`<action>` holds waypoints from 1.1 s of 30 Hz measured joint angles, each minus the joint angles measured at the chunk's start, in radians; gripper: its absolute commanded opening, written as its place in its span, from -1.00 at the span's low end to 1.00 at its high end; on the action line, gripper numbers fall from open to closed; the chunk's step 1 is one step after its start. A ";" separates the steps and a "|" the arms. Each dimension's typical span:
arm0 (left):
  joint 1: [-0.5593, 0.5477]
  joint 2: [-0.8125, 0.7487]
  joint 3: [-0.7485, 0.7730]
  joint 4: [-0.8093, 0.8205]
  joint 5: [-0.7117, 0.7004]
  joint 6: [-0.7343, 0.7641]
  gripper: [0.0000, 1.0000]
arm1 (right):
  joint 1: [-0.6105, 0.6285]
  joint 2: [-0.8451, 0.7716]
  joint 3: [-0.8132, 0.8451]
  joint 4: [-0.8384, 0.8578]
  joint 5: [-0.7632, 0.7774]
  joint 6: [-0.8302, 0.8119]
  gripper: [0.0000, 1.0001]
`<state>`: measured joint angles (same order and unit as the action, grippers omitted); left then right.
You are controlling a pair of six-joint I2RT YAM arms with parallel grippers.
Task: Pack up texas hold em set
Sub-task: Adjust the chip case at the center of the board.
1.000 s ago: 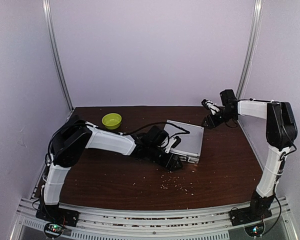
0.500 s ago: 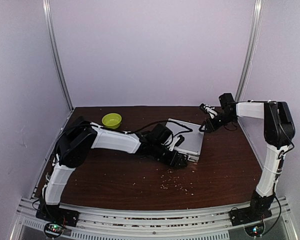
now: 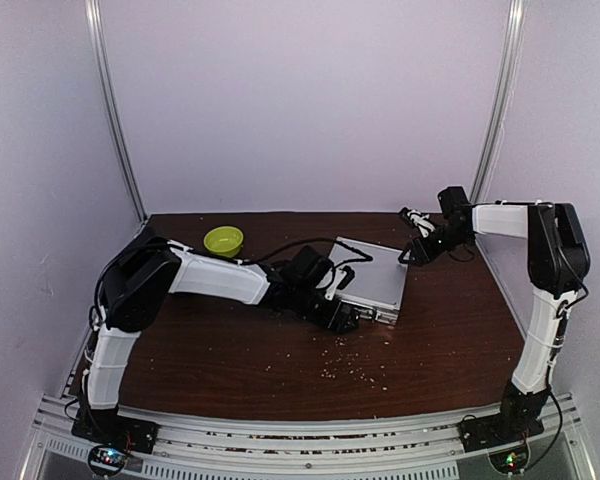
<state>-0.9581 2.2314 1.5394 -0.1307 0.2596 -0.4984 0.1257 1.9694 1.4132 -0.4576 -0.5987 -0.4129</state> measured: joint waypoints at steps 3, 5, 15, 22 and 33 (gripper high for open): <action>-0.003 -0.002 -0.020 0.039 -0.007 0.017 0.49 | 0.000 0.000 0.000 0.000 0.000 -0.001 0.13; -0.003 -0.006 -0.037 0.066 -0.006 0.021 0.49 | 0.000 0.000 0.000 0.000 0.000 -0.001 0.13; -0.005 -0.010 -0.076 0.146 0.009 -0.005 0.43 | 0.000 0.006 -0.006 0.006 -0.002 -0.004 0.12; -0.025 0.045 0.007 0.128 0.043 -0.008 0.38 | 0.000 0.009 -0.006 0.005 -0.005 -0.007 0.12; -0.027 0.049 0.030 0.088 0.042 -0.005 0.38 | 0.000 0.009 -0.006 0.002 -0.005 -0.008 0.11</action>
<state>-0.9848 2.2803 1.5692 -0.0425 0.3019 -0.5034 0.1261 1.9785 1.4075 -0.4553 -0.6037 -0.4206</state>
